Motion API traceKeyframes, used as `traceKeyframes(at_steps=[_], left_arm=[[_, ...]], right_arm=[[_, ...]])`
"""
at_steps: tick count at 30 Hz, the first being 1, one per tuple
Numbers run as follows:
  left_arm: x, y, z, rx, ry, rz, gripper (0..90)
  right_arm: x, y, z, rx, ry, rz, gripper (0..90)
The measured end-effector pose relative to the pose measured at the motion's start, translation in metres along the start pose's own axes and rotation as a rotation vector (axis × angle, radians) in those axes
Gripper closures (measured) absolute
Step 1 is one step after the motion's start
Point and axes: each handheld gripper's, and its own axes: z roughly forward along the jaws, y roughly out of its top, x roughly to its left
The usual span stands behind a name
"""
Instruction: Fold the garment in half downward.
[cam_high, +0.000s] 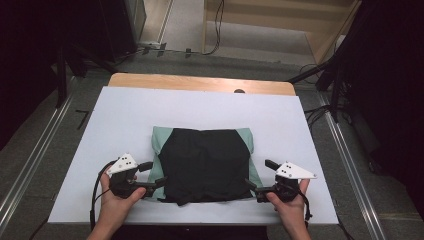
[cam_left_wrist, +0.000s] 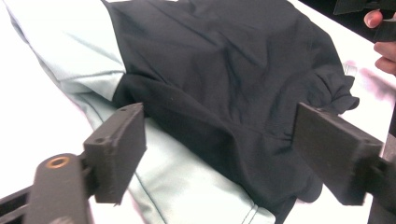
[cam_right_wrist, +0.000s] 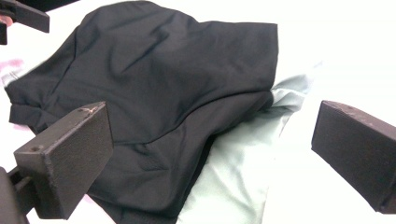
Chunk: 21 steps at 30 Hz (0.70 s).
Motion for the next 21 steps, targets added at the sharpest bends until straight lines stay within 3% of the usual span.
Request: traceKeyframes(at_steps=[6,8,12,14,16,21], left_arm=[[0.007,0.006,-0.004,-0.025,0.007,-0.009,5.9],[0.006,0.009,-0.005,-0.018,0.021,0.016,0.0],[0.010,0.015,-0.005,-0.027,0.007,0.013,0.0],[0.011,0.018,-0.005,-0.023,0.031,0.017,0.0],[0.013,0.023,-0.007,-0.023,0.025,0.019,0.0],[0.017,0.036,-0.012,-0.013,0.032,0.054,0.0]], right_arm=[[-0.003,0.000,-0.004,-0.018,-0.024,-0.001,0.0],[-0.004,0.000,-0.005,-0.024,-0.026,-0.010,0.0],[-0.004,0.001,-0.006,-0.021,-0.037,-0.027,0.0],[-0.005,0.001,-0.007,-0.030,-0.036,-0.032,0.0],[-0.005,0.001,-0.008,-0.036,-0.041,-0.027,0.0],[-0.009,0.001,-0.010,-0.043,-0.047,-0.022,0.0]])
